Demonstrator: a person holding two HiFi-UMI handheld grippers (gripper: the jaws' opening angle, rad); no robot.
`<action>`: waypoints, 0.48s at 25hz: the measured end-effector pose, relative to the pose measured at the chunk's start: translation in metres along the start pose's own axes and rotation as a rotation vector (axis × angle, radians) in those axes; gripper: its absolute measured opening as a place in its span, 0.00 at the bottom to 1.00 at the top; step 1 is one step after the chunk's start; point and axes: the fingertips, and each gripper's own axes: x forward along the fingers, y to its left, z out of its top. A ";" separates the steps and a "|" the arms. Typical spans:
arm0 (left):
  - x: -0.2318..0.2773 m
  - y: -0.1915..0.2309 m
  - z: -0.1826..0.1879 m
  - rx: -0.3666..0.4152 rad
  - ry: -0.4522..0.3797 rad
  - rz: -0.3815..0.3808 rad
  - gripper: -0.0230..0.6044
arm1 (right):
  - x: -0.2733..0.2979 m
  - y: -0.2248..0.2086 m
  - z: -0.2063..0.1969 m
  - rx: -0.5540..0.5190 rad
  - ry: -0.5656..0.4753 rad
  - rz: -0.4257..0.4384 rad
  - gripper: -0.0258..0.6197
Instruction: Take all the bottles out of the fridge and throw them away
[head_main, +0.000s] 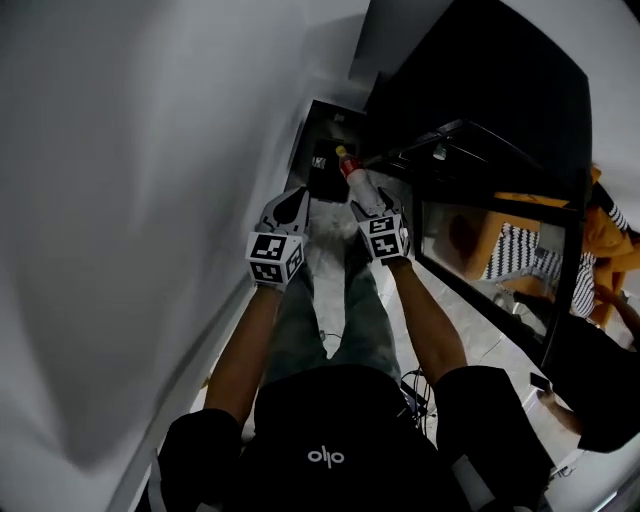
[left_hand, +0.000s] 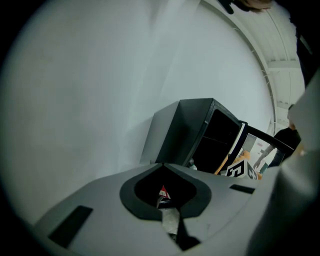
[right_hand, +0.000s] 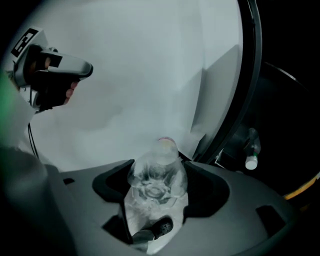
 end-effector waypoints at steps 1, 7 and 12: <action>0.005 0.005 -0.009 -0.003 0.010 -0.001 0.04 | 0.012 0.000 -0.008 0.003 0.015 0.002 0.53; 0.026 0.023 -0.050 -0.010 0.054 -0.019 0.04 | 0.068 0.003 -0.053 0.010 0.088 0.009 0.53; 0.043 0.041 -0.072 -0.009 0.071 -0.028 0.04 | 0.130 0.004 -0.084 0.019 0.183 0.007 0.53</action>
